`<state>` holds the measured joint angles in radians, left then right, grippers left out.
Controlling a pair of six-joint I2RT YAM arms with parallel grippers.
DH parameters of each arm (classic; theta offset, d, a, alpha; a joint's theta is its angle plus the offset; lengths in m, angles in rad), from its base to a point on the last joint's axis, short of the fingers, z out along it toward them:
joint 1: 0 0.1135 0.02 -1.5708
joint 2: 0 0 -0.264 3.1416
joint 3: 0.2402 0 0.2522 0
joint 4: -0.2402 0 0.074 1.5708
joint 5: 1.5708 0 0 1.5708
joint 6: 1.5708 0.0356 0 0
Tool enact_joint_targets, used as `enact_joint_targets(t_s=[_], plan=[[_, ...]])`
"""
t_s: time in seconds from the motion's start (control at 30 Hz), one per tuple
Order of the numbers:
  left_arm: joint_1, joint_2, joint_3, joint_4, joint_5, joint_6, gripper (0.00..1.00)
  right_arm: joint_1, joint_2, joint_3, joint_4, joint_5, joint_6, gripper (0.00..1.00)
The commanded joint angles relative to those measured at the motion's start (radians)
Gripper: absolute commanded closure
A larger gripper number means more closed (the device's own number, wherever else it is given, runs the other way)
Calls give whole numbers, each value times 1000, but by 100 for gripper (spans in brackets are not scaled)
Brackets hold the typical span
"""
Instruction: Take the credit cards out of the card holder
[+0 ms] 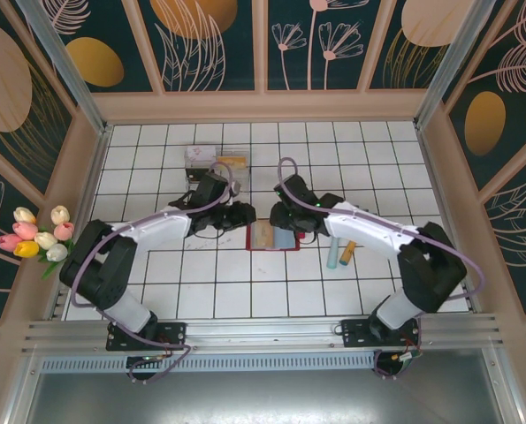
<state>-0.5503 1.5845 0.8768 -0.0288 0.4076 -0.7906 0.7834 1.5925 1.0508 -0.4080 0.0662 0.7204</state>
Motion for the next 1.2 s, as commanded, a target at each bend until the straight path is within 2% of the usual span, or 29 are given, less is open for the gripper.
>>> enact_joint_targets(t_s=[0.0, 0.07, 0.17, 0.27, 0.37, 0.53, 0.67, 0.97, 1.17], plan=[[18, -37, -36, -53, -94, -40, 62, 25, 80, 79, -26, -13, -30, 49], [25, -40, -49, -45, -94, -56, 57, 39, 138, 122, -78, 39, -30, 40], [27, -36, -61, -34, -83, -77, 55, 53, 203, 166, -128, 68, -35, 31], [27, -40, -68, -21, -81, -93, 54, 56, 243, 179, -151, 78, -26, 27], [27, -34, -71, -19, -84, -92, 59, 56, 271, 175, -156, 81, -27, 26], [27, -14, -78, -14, -62, -75, 66, 55, 311, 163, -156, 70, -33, 28], [28, 0, -80, -2, -23, -65, 69, 53, 317, 133, -141, 58, -32, 35], [-3, 57, -74, 59, 91, -72, 74, 24, 268, 25, -48, -18, -26, 49], [-25, 104, -72, 128, 140, -117, 79, 5, 226, -25, 3, -46, -36, 52]])
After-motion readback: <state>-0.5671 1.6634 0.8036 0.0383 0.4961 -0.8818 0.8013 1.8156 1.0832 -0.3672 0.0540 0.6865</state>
